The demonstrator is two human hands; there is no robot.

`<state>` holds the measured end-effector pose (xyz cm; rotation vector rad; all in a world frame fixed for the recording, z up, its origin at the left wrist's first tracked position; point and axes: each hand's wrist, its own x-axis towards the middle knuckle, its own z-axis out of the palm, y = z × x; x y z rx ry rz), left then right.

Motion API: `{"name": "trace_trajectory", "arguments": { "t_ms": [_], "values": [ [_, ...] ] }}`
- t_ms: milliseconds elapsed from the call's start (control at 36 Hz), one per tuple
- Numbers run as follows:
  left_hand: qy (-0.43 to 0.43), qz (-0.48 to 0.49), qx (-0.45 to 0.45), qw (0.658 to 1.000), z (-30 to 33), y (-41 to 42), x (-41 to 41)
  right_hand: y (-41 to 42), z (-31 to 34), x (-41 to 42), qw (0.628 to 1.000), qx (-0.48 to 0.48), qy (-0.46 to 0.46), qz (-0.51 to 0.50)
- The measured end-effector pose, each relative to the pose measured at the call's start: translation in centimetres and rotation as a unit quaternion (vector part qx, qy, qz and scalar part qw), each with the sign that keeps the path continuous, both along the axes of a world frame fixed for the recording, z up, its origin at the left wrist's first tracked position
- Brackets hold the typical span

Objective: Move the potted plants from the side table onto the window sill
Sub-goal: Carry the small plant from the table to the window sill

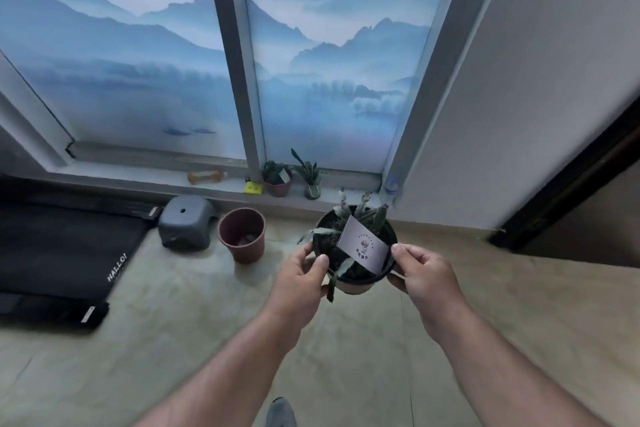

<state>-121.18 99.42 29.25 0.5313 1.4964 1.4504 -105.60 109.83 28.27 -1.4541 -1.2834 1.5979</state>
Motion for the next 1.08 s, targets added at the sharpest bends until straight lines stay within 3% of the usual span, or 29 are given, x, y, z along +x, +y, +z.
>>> {"name": "trace_trajectory", "arguments": {
  "t_ms": [222, 694, 1083],
  "values": [
    [-0.008, -0.027, -0.042, 0.999, -2.3, 10.2, -6.3, 10.0, -1.9, -5.7, 1.0, -0.019, -0.009, -0.007],
    [0.02, -0.013, -0.147, 0.989, -7.7, 33.9, -10.6, 34.4, -9.3, -10.1, 0.997, -0.074, -0.015, 0.028],
    [-0.02, -0.033, -0.186, 0.982, -14.3, 46.6, -15.6, 47.0, -14.5, -14.7, 0.991, -0.109, -0.069, 0.028]
  ]
}}
